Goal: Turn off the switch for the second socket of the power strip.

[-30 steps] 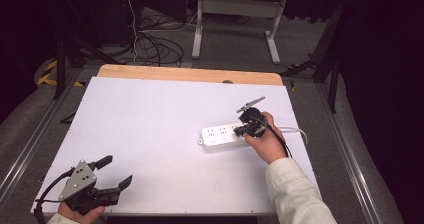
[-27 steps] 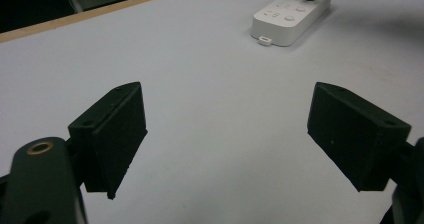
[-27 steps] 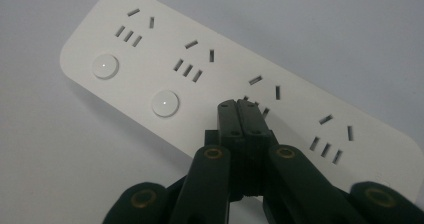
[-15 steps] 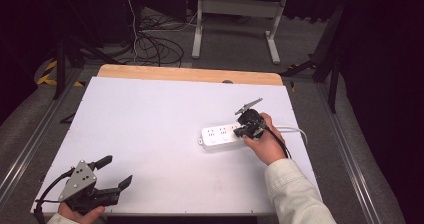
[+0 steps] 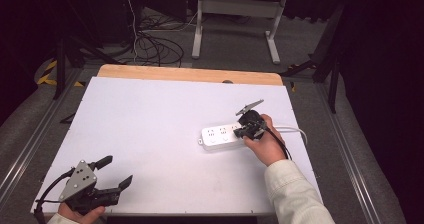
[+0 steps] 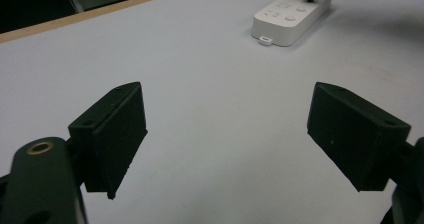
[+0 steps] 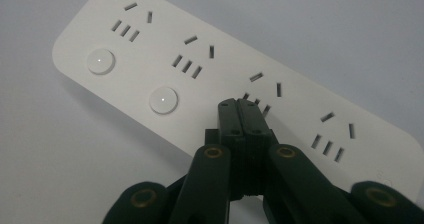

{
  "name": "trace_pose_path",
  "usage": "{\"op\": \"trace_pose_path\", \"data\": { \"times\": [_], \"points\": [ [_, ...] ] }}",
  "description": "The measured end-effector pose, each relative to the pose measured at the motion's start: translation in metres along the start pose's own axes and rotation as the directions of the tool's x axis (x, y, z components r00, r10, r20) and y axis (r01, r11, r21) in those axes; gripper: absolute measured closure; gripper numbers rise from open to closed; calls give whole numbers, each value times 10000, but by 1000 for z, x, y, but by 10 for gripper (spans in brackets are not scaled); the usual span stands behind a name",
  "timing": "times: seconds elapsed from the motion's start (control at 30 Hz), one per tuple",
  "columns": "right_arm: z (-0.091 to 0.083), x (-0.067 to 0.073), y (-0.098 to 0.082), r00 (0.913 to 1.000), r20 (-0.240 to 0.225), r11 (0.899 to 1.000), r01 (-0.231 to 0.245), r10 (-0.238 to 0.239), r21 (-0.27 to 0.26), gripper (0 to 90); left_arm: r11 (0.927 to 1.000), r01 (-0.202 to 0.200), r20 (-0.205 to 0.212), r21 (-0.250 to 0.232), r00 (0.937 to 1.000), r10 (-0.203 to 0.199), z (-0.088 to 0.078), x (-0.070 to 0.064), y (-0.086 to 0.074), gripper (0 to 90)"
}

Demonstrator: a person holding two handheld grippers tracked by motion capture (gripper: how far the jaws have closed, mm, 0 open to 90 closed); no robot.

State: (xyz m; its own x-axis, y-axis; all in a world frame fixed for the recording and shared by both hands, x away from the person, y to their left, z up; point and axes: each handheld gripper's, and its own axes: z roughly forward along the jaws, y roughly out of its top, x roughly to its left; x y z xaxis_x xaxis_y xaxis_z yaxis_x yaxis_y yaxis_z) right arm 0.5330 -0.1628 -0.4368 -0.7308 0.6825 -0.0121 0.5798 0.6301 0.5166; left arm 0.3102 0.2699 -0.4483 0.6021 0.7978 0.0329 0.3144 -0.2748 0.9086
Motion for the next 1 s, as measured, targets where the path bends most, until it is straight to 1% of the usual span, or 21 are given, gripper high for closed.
{"op": "trace_pose_path", "data": {
  "times": [0.1,0.23,0.43,0.5,0.53,0.6,0.8,0.87,0.93,1.0],
  "points": [
    [0,0,0,10000,22,10000,-54,54,22,900,10000,5,-4,-3,10000,-5,0,0,0,164],
    [0,1,1,10000,93,10000,4,-5,56,900,10000,-57,-15,12,10000,57,0,0,0,164],
    [0,3,1,9998,192,9999,54,-56,92,900,10000,-12,-4,-12,10000,12,0,0,0,164],
    [0,4,1,9996,254,9999,85,-88,107,900,10000,-54,-14,-3,10000,54,0,1,0,164],
    [0,4,1,9996,267,9999,95,-98,104,900,10000,2,9,-5,10000,-2,0,0,0,164],
    [0,4,1,9996,270,9999,79,-82,93,900,10000,-67,-6,8,10000,67,0,0,0,164],
    [1,7,2,9986,506,9998,150,-155,94,900,10000,-87,-18,3,10000,87,-1,0,0,164],
    [1,7,1,9988,480,10000,63,-64,33,900,10000,-72,-4,1,10000,72,-1,0,0,164],
    [1,7,1,9988,493,10000,70,-70,15,900,10000,-26,6,-12,10000,26,-1,0,0,164],
    [1,7,0,9988,492,10000,65,-65,1,900,10000,-85,-14,-10,10000,85,-1,0,0,164]
  ]
}}
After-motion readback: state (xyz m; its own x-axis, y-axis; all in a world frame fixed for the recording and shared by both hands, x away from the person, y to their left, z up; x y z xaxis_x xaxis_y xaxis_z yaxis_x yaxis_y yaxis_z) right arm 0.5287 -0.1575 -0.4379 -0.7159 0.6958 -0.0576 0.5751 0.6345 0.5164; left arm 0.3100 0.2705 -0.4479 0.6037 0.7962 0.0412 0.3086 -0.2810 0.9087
